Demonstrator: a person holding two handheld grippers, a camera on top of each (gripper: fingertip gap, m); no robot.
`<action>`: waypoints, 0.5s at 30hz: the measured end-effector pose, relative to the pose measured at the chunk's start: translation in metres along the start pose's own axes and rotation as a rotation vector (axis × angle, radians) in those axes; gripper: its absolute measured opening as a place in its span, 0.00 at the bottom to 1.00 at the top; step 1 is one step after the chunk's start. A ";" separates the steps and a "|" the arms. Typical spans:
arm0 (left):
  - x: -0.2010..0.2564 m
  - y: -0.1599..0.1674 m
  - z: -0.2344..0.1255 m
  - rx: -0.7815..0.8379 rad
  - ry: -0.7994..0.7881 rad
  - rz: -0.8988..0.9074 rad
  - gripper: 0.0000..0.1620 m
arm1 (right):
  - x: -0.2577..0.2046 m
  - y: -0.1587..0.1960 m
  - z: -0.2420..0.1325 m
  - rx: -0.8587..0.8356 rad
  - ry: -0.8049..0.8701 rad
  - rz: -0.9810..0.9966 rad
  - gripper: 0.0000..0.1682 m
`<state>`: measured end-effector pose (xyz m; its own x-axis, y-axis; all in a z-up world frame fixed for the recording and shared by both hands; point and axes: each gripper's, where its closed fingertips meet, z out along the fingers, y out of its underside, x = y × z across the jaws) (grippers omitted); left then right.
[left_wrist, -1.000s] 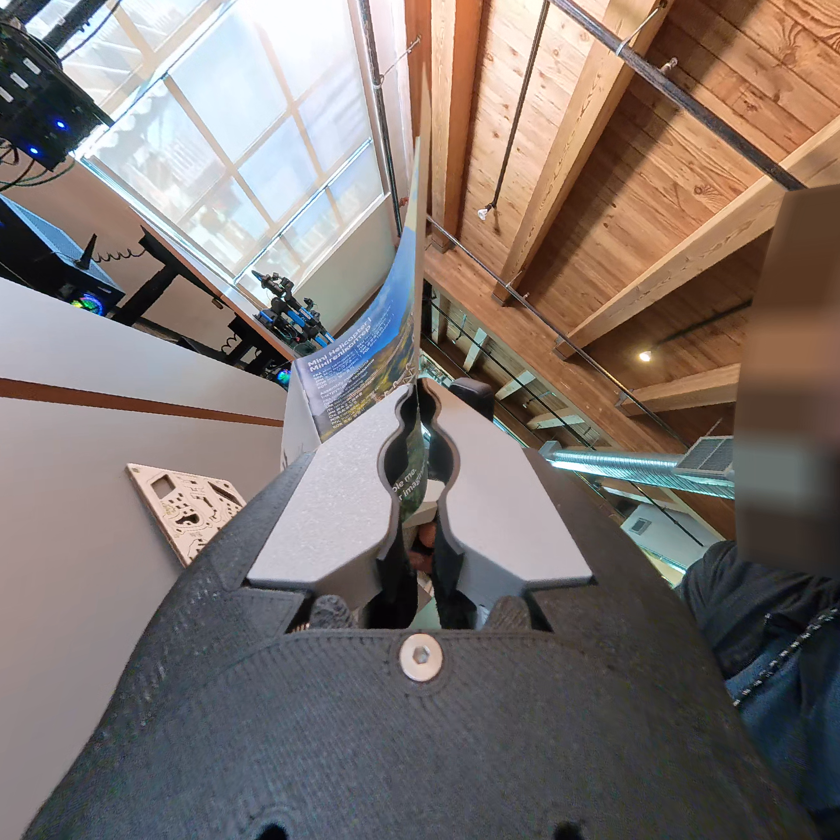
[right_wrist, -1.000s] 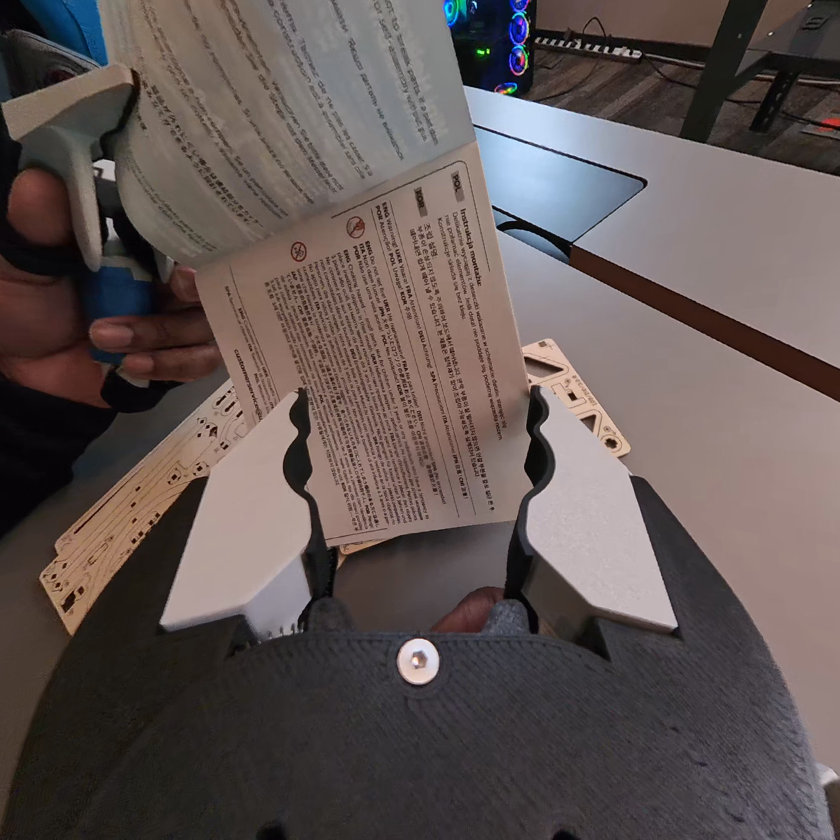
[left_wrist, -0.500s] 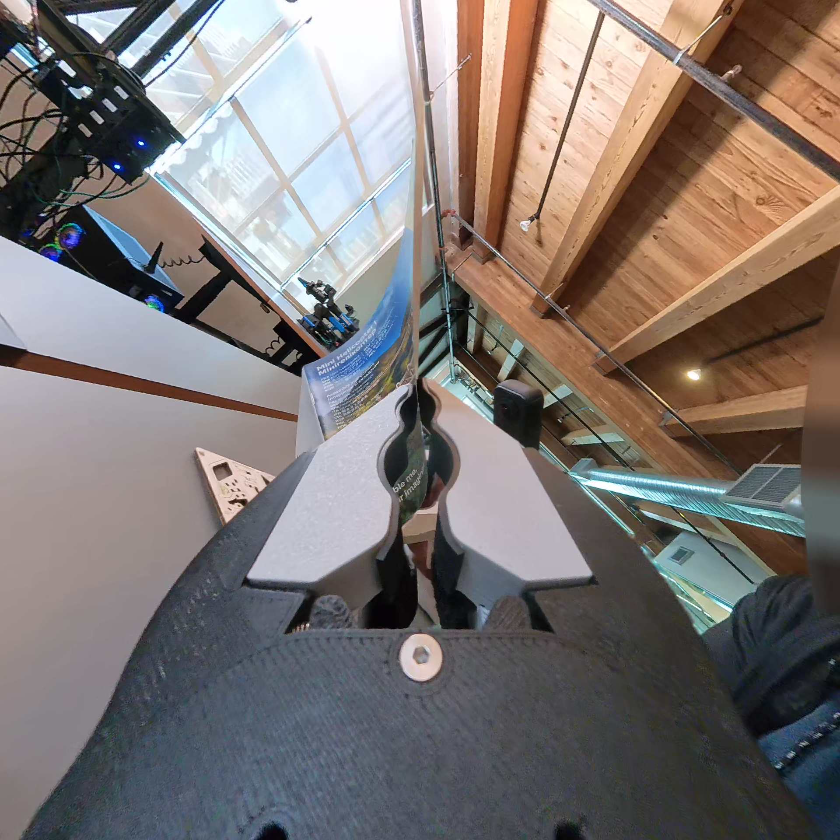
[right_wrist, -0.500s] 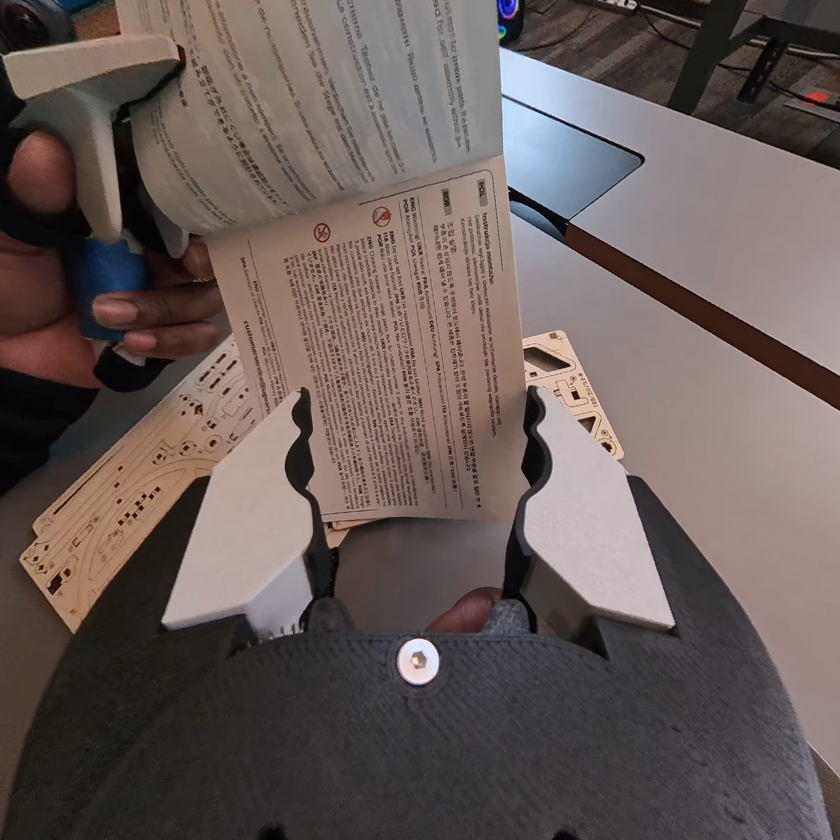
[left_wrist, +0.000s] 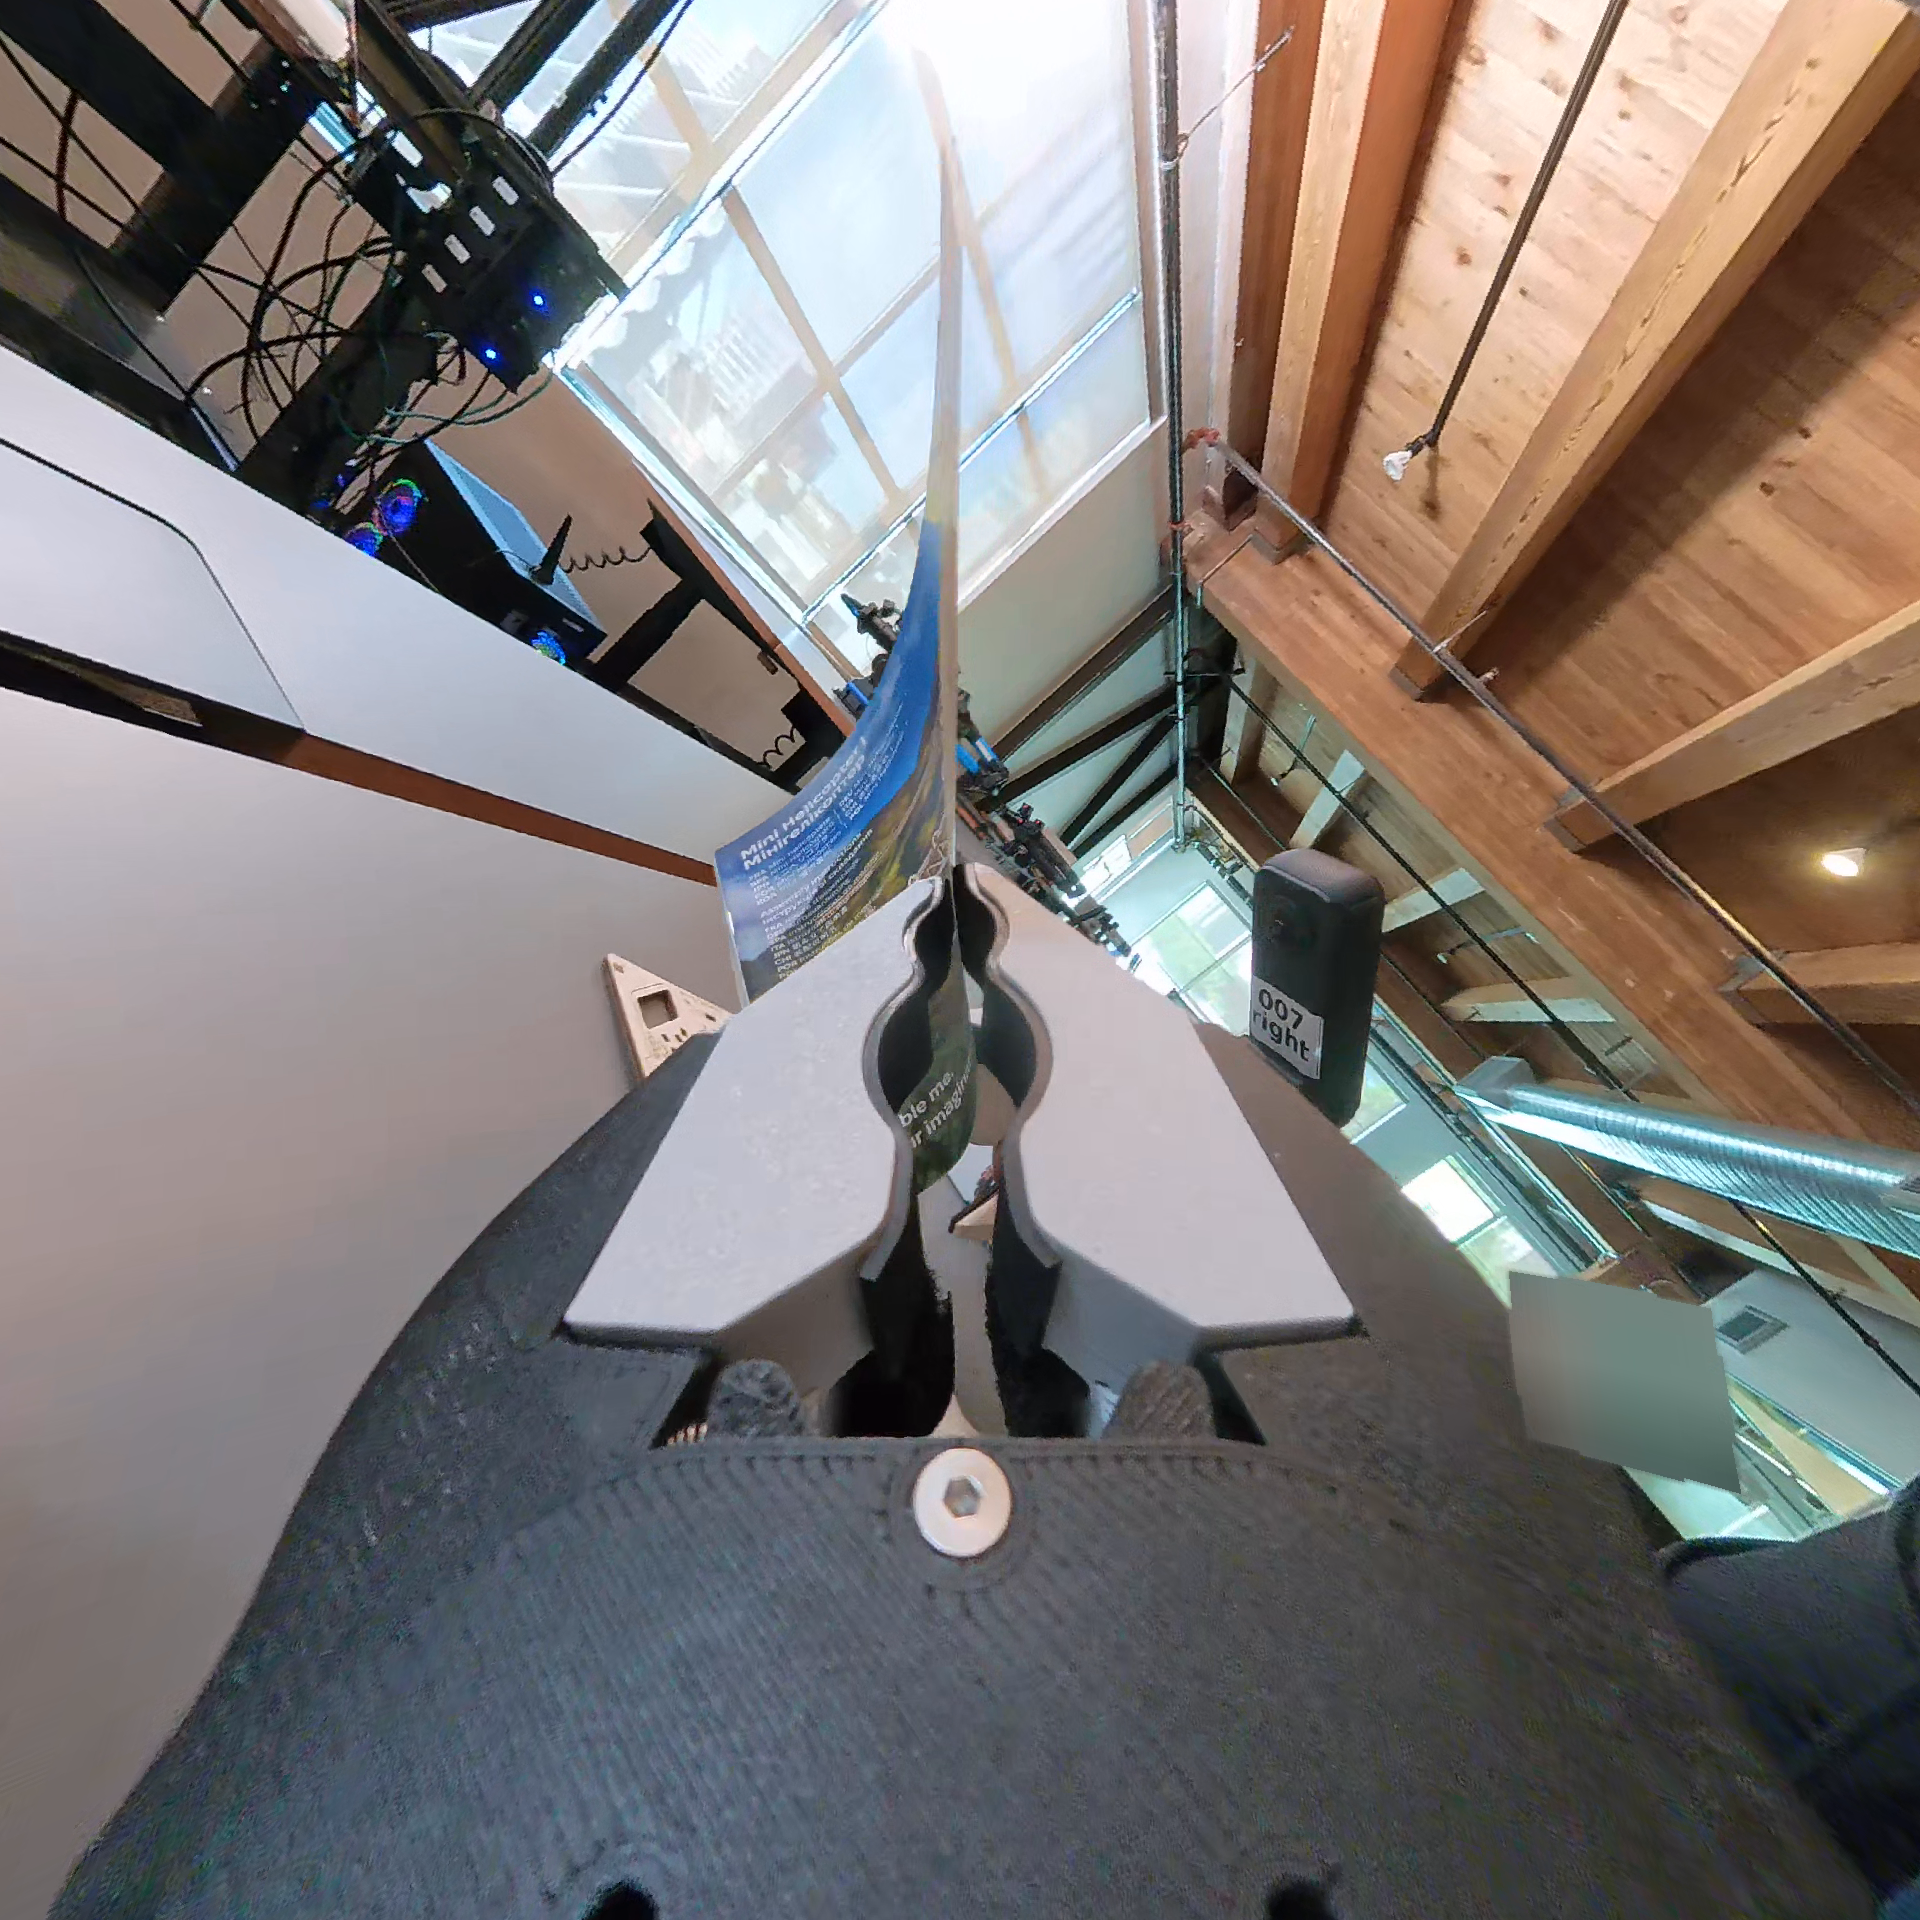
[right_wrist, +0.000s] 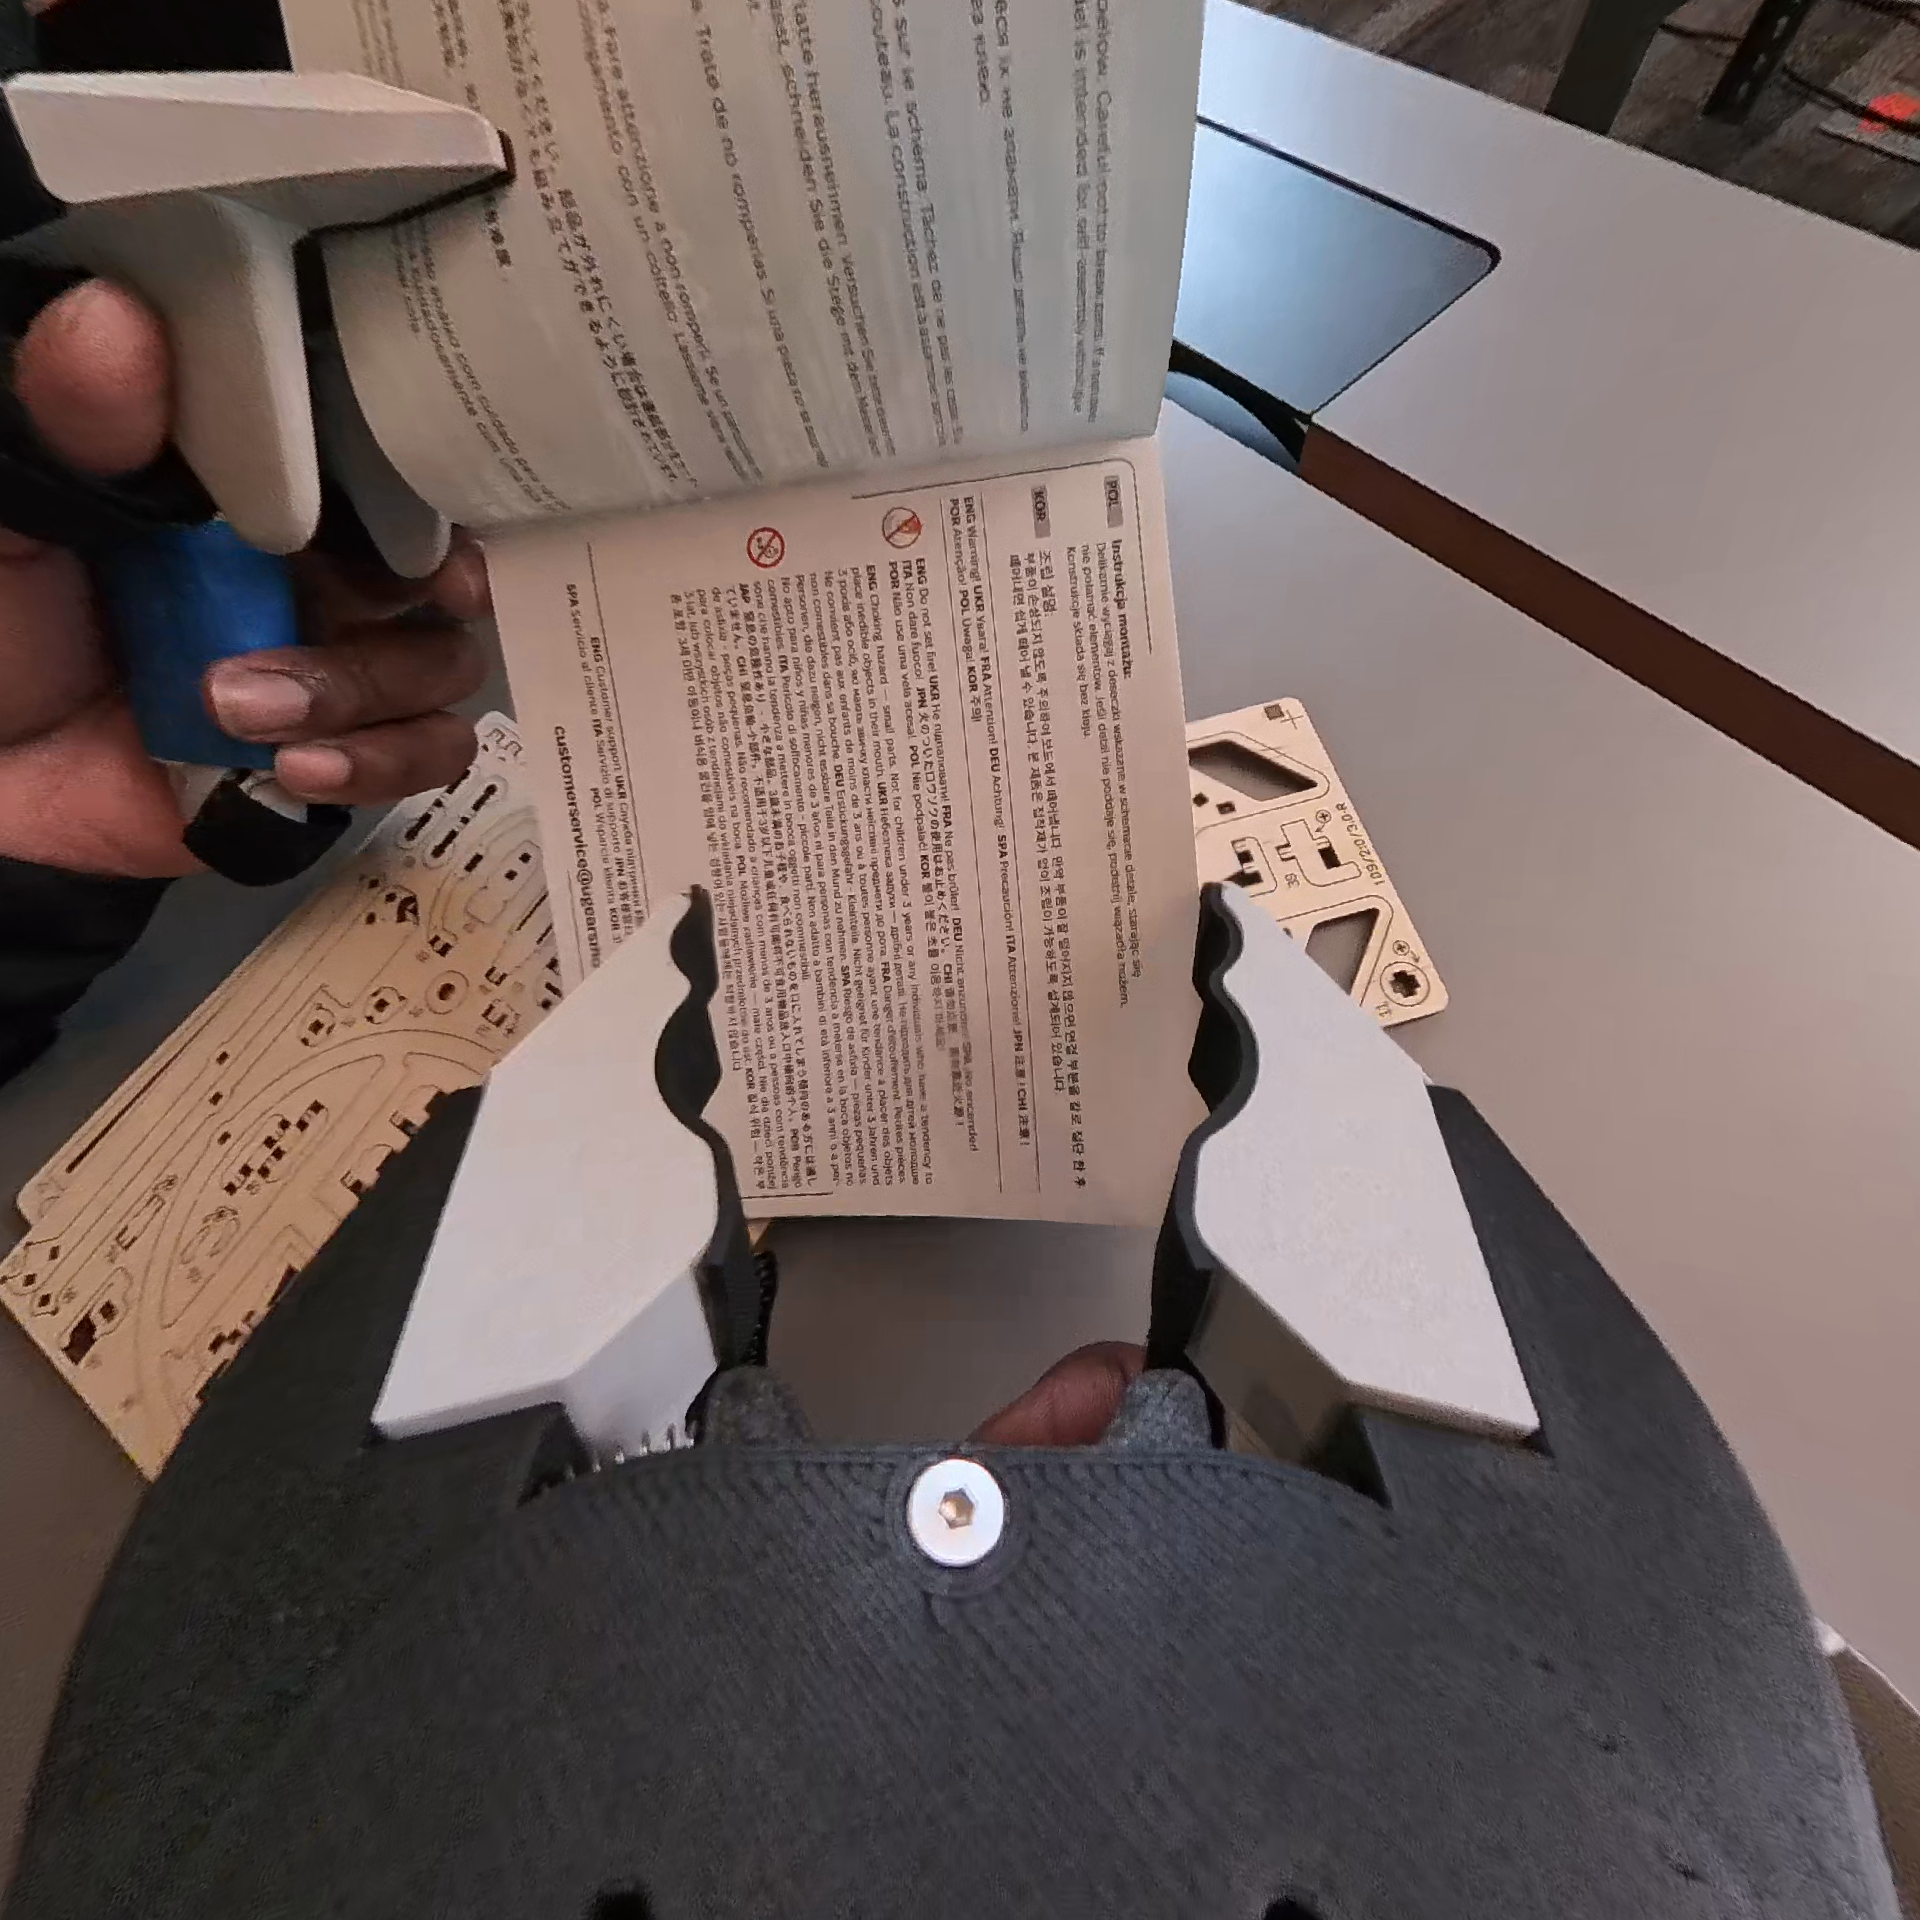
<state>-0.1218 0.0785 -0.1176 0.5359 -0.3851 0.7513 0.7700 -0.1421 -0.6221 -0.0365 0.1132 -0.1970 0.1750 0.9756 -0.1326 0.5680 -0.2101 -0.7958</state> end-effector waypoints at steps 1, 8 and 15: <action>-0.001 0.001 0.000 -0.002 -0.006 0.001 0.00 | 0.000 0.001 0.001 -0.005 0.004 -0.002 0.55; -0.006 0.004 0.001 -0.019 -0.032 0.002 0.00 | 0.001 0.007 0.006 -0.038 0.029 -0.019 0.55; -0.008 0.006 0.001 -0.032 -0.044 0.009 0.00 | 0.003 0.014 0.009 -0.075 0.053 -0.029 0.55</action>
<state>-0.1209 0.0819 -0.1274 0.5582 -0.3460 0.7541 0.7537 -0.1685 -0.6352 -0.0355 0.1139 -0.2141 0.1988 0.9770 -0.0768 0.6316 -0.1876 -0.7523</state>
